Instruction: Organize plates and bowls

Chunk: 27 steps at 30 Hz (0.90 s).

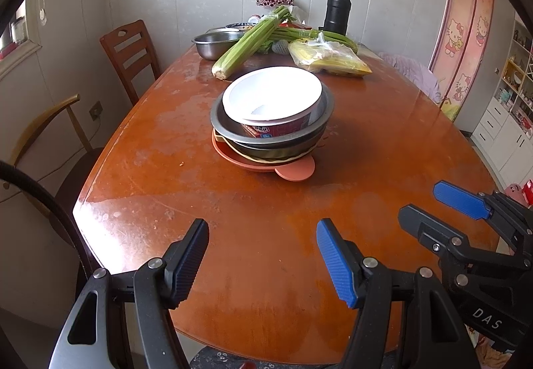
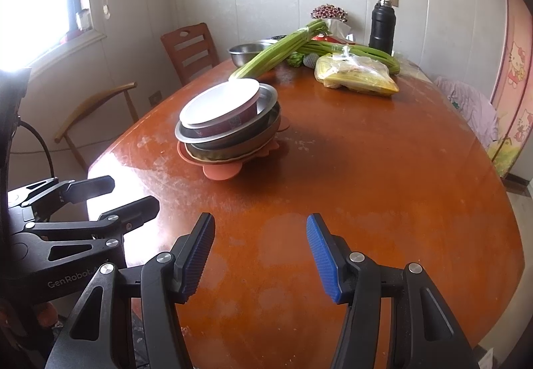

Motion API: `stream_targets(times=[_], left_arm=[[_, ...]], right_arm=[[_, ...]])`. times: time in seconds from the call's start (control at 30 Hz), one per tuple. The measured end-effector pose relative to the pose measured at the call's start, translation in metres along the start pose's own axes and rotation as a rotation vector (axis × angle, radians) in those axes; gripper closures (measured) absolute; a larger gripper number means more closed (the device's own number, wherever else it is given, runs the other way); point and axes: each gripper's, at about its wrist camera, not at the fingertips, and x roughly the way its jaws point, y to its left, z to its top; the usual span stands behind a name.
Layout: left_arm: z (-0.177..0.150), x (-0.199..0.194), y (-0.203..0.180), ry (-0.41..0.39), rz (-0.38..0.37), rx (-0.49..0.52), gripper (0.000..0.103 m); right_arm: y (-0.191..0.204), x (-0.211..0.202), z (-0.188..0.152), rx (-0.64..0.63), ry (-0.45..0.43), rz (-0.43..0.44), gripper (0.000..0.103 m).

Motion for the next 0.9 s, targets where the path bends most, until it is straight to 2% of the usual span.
stream_targets(times=[0.9], left_arm=[[-0.0003, 0.0016, -0.0027, 0.007, 0.0, 0.007, 0.036]], right_arm=[[-0.0037, -0.0014, -0.0003, 0.009, -0.004, -0.021, 0.044]])
